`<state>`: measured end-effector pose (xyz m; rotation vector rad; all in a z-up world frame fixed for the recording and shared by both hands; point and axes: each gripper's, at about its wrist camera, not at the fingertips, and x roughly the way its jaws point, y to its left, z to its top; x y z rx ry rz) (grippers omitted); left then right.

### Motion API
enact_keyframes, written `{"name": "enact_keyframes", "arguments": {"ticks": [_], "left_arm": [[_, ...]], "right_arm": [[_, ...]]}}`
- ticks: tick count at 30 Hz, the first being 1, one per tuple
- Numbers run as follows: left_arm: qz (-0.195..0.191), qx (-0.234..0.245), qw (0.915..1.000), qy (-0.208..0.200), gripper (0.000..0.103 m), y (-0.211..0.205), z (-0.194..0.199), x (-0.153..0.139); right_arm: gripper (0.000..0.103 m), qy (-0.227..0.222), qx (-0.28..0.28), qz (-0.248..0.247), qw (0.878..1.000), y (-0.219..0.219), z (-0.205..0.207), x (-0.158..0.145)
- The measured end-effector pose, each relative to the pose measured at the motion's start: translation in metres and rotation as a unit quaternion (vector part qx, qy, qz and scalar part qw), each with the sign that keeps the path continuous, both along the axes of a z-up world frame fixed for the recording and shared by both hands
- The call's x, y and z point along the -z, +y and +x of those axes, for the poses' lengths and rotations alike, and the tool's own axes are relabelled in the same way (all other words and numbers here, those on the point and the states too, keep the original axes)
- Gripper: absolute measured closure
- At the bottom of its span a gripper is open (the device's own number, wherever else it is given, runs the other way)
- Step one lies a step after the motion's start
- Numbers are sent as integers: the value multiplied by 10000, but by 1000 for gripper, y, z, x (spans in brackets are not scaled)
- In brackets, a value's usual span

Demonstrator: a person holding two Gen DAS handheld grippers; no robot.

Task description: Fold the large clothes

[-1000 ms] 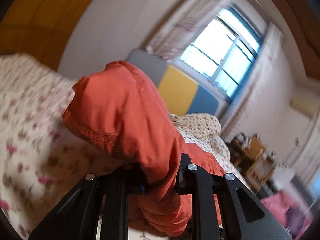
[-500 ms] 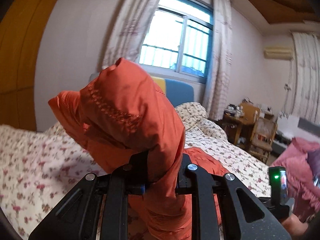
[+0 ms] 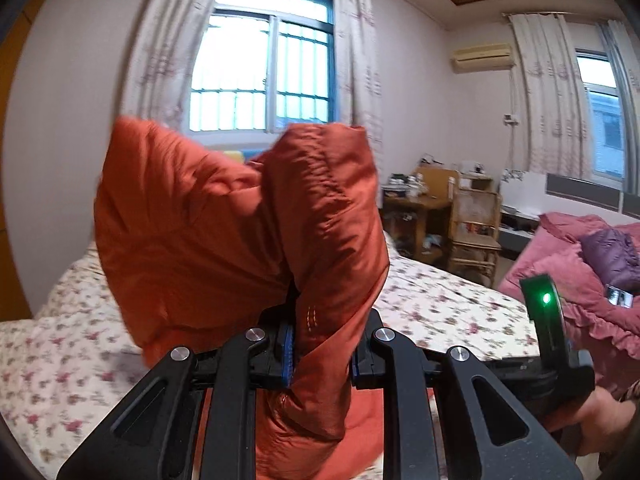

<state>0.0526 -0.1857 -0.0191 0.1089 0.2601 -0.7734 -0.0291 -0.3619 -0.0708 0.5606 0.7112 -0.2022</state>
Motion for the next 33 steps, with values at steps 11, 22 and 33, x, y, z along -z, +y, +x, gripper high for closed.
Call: {"name": "enact_keyframes", "arguments": {"ticks": [11, 22, 33], "left_arm": [[770, 1064, 9890, 680, 84, -71, 9, 68], [1382, 1292, 9797, 662, 84, -87, 7, 105], [1047, 1668, 9743, 1092, 72, -54, -5, 80]], "right_arm": [[48, -292, 414, 248, 9984, -40, -31, -18], [48, -901, -247, 677, 9933, -17, -32, -43], [86, 13, -46, 983, 9951, -31, -7, 11]]}}
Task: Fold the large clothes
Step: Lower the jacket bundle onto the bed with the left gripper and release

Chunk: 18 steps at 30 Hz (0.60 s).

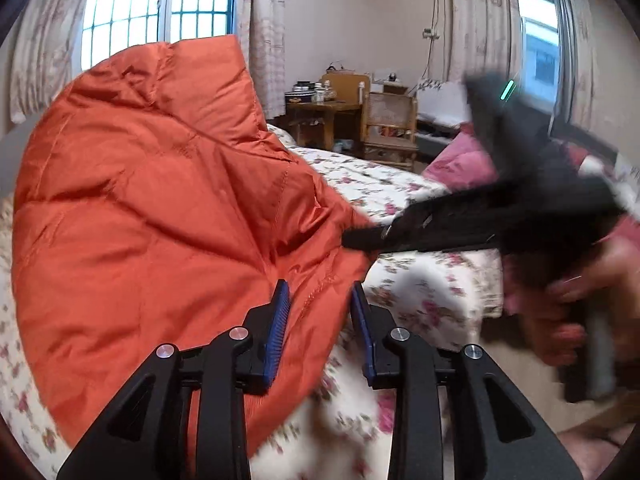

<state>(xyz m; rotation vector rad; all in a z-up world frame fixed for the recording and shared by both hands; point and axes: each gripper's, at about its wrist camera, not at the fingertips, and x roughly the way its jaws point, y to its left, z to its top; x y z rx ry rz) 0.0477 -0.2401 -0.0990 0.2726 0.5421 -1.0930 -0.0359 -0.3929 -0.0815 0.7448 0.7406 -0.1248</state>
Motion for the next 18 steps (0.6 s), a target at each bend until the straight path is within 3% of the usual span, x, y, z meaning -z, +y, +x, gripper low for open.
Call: {"name": "enact_keyframes", "arguments": {"ticks": [3, 7, 10, 11, 14, 18], "left_arm": [[-418, -150, 9986, 280, 72, 27, 8, -17], [-680, -837, 9942, -13, 72, 53, 36, -46], [-797, -1593, 9839, -125, 72, 70, 70, -63], [-818, -1915, 9780, -123, 72, 77, 87, -68], [-784, -2373, 9682, -116, 72, 89, 114, -73], [-706, -2516, 9653, 3, 72, 84, 139, -65]], "right_arm": [[86, 196, 67, 263, 9994, -3, 0, 26], [86, 152, 0, 126, 9998, -2, -2, 25], [85, 48, 31, 241, 9997, -4, -9, 24], [81, 4, 35, 254, 9997, -5, -12, 21], [71, -371, 218, 136, 9990, -11, -23, 0], [71, -1126, 284, -738, 9905, -6, -35, -54]]}}
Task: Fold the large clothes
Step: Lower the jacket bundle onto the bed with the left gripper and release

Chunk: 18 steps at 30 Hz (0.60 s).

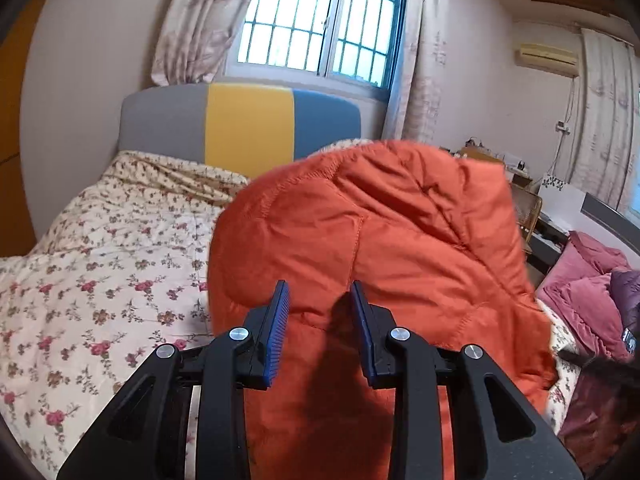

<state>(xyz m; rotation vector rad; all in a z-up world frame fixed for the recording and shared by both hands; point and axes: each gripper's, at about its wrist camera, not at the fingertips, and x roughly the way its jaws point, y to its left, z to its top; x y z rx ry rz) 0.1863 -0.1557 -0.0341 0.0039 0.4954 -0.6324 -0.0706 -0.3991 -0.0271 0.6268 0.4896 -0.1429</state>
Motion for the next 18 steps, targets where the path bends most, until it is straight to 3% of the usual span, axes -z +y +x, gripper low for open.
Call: {"name": "enact_keyframes", "arguments": {"ticks": [5, 10, 14, 18], "left_arm": [[-99, 63, 9999, 41, 72, -23, 10, 8], [108, 220, 9997, 86, 72, -50, 10, 5], [299, 256, 9990, 233, 72, -66, 16, 1], [239, 109, 9973, 690, 72, -73, 33, -2]], "right_arm": [[71, -410, -348, -545, 9971, 15, 31, -48], [72, -419, -623, -1194, 9900, 36, 95, -76], [73, -146, -810, -1468, 9857, 39, 157, -78], [76, 277, -694, -1657, 9833, 27, 204, -59]]}}
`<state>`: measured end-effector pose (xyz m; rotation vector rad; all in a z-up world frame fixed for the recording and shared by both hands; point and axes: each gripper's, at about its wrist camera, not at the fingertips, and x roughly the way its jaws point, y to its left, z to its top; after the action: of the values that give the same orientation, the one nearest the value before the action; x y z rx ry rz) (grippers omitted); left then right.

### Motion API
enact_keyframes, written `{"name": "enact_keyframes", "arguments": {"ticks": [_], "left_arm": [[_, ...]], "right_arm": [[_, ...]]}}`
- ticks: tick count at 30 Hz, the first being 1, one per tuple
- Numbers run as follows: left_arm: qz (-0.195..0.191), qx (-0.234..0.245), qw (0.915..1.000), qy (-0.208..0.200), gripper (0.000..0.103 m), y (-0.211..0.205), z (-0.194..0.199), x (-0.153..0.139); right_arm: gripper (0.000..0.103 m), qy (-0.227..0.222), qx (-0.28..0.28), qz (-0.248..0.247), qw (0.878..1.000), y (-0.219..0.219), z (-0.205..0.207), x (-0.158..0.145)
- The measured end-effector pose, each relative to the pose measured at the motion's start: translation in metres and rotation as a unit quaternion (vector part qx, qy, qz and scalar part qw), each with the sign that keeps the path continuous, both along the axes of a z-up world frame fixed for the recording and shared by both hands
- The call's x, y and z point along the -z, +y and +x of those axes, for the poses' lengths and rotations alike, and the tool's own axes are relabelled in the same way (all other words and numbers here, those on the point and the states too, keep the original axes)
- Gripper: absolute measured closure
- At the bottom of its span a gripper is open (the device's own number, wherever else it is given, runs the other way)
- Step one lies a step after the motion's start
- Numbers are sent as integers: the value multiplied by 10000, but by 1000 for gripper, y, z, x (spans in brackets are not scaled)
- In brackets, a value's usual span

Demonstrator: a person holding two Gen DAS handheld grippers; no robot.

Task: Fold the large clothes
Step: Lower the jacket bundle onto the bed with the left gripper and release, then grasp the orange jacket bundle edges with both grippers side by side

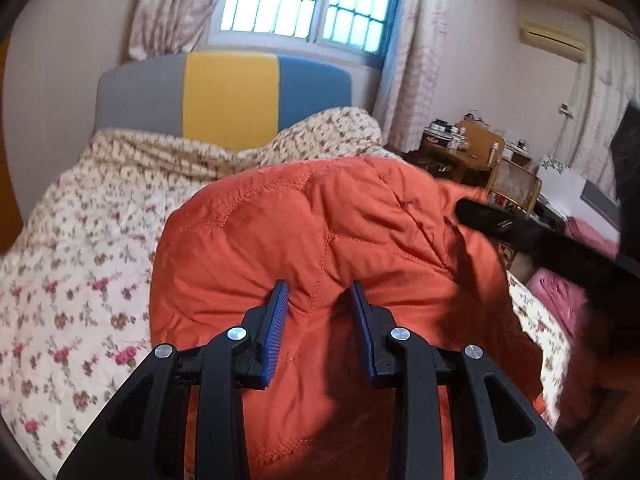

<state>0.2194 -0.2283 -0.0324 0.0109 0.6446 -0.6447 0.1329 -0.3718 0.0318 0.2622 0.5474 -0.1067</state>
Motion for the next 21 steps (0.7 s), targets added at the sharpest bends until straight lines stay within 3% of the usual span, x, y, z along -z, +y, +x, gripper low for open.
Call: {"name": "enact_keyframes", "arguments": {"ticks": [1, 4, 8, 17, 21], "left_arm": [[-17, -47, 10000, 87, 71, -1, 4, 0], [-140, -338, 9988, 313, 52, -4, 15, -3], [-14, -466, 9984, 307, 44, -16, 23, 0], [198, -219, 9989, 374, 15, -32, 36, 30], [271, -44, 9989, 382, 8, -38, 39, 41]], "right_arm": [[77, 105, 51, 19, 9999, -5, 7, 7], [79, 293, 180, 238, 9991, -24, 20, 28], [80, 436, 300, 560, 9970, -41, 26, 55], [80, 682, 228, 638, 9954, -47, 41, 87], [80, 733, 235, 751, 9942, -47, 44, 101]]}}
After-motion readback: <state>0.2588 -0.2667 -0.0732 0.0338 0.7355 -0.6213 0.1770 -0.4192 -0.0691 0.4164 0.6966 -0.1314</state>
